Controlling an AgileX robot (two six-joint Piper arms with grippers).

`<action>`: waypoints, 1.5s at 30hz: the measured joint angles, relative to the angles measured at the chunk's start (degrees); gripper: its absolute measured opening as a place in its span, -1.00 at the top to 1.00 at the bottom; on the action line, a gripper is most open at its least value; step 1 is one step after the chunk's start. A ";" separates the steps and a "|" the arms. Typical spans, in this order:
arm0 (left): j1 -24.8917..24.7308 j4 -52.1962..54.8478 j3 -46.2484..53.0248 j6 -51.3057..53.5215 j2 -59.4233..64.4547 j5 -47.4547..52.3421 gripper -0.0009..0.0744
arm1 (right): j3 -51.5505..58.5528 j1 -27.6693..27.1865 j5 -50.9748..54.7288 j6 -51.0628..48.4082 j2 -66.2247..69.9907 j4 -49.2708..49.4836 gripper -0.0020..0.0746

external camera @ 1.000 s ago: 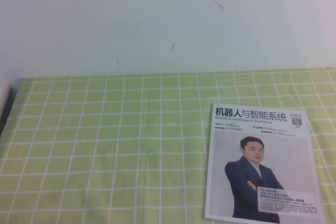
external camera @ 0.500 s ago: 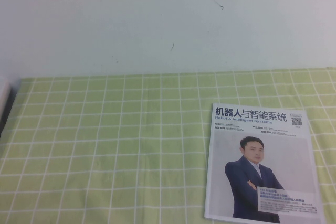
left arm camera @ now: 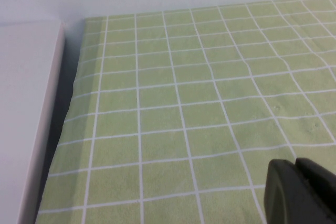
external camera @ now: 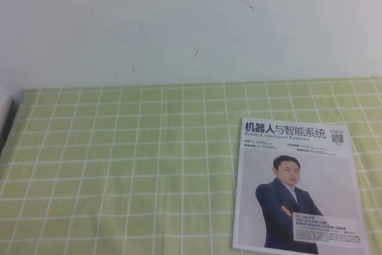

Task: Close book
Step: 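Close the open booklet and leave it lying on the table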

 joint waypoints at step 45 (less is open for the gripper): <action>0.00 -0.13 0.00 0.13 0.00 0.00 0.99 | 6.94 -1.32 4.17 14.71 -7.04 -8.84 0.95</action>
